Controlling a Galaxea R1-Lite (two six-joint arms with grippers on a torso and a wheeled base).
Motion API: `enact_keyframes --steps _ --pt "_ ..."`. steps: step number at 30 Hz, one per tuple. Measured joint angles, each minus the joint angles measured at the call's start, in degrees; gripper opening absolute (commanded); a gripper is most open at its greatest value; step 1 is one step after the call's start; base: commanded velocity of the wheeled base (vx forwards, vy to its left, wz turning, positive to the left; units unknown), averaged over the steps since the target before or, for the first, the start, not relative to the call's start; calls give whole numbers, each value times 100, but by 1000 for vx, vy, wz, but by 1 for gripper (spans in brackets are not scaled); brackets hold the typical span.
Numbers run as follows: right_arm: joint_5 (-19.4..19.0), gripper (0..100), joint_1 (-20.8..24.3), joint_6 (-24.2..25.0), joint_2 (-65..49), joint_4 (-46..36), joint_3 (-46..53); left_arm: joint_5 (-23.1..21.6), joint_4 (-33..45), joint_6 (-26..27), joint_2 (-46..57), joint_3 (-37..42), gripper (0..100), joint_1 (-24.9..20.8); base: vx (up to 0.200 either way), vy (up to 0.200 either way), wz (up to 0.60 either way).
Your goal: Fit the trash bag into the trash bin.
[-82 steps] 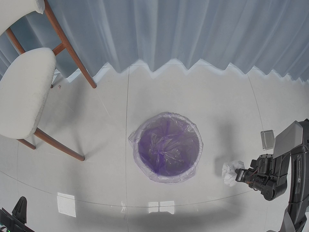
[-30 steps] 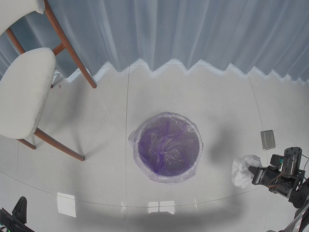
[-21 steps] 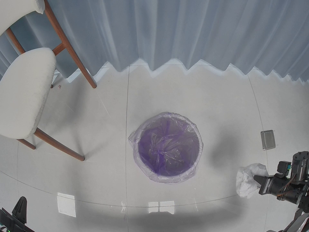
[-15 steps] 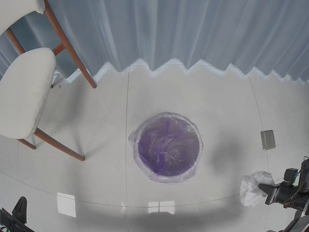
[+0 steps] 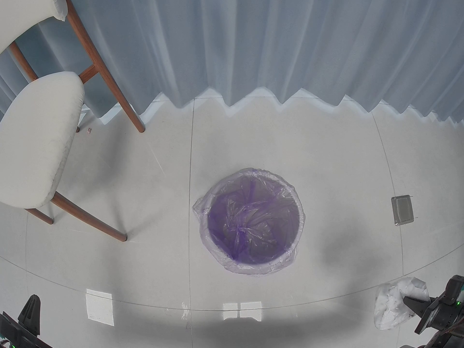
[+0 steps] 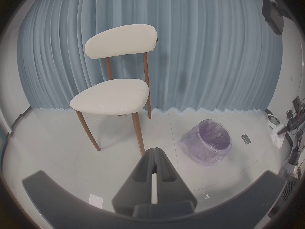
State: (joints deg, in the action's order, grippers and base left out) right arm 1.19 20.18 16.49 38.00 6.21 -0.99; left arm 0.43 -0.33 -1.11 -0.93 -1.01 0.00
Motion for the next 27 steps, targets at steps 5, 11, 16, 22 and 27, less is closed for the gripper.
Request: enact_keyframes --steps 5,11,16,22,27 --pt "-16 0 306 15 -510 -167 -30 0 0 0 0 0 0 0 0 0 0" --pt "-106 0 706 17 -330 -187 -311 0 1 -1 0 0 0 0 0 0 0" --pt "-149 0 989 4 87 -187 -711 -2 1 -1 0 0 0 0 0 0 0" --pt "-206 0 1220 -18 739 -178 -1279 0 0 -1 0 0 0 0 0 0 0" --pt "-223 0 1430 -117 1374 -163 -1770 0 1 0 0 0 0 0 0 0 0"
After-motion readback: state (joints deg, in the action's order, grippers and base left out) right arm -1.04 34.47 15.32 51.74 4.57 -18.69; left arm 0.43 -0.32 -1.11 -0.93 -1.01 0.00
